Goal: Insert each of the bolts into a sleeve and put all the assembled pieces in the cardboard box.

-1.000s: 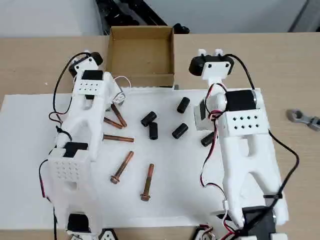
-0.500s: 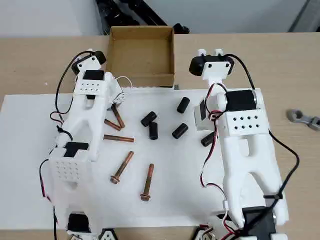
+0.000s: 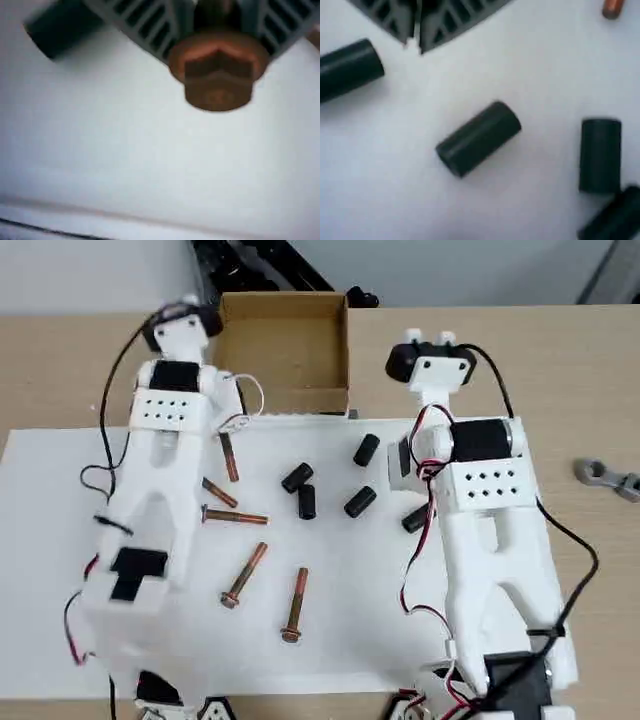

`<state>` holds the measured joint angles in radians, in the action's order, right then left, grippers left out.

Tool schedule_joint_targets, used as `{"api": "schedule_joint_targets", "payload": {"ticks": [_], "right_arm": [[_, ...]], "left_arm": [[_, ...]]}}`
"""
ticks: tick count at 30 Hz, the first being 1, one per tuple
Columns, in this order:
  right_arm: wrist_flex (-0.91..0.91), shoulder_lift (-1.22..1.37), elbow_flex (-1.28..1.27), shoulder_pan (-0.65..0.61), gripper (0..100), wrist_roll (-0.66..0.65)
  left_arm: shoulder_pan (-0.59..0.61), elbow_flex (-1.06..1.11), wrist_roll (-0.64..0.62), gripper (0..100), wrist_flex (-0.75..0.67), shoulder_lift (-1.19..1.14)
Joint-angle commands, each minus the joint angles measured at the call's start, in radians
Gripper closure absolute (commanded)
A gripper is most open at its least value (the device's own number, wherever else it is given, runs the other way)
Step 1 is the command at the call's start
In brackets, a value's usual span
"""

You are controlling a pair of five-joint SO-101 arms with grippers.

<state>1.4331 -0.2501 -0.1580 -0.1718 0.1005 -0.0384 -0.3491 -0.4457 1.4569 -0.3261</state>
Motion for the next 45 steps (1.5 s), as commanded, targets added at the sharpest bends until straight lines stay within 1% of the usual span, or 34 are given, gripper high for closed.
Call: {"api": "schedule_joint_targets", "payload": {"ticks": [1, 5, 8, 10, 15, 20, 22, 28, 30, 45], "right_arm": [[-0.050, -0.002, 0.046, -0.021, 99.4, 0.057], [-0.074, 0.027, 0.046, -0.071, 97.9, 0.095], [-0.097, 0.094, 0.048, -0.101, 94.1, 0.175], [-0.111, 0.147, 0.064, -0.111, 94.1, 0.233], [-0.111, 0.269, 0.178, -0.142, 93.7, 0.313], [-0.107, 0.389, 0.287, -0.157, 93.6, 0.423], [-0.107, 0.430, 0.307, -0.154, 92.7, 0.436], [-0.117, 0.493, 0.311, -0.159, 78.7, 0.459], [-0.119, 0.499, 0.316, -0.159, 76.5, 0.457], [-0.226, 0.524, 0.321, -0.156, 76.4, 0.462]], "left_arm": [[0.000, -0.010, 0.043, 99, 0.051, 0.189], [0.017, -0.008, 0.092, 99, 0.106, 0.292], [0.031, -0.008, 0.098, 99, 0.135, 0.356], [0.032, -0.005, 0.115, 99, 0.144, 0.393], [0.032, -0.004, 0.129, 99, 0.169, 0.471], [0.034, -0.002, 0.127, 99, 0.189, 0.491], [0.034, 0.007, 0.127, 99, 0.196, 0.489], [0.035, 0.051, 0.127, 99, 0.195, 0.494], [0.035, 0.051, 0.127, 99, 0.195, 0.493], [0.035, 0.051, 0.127, 99, 0.175, 0.491]]}}
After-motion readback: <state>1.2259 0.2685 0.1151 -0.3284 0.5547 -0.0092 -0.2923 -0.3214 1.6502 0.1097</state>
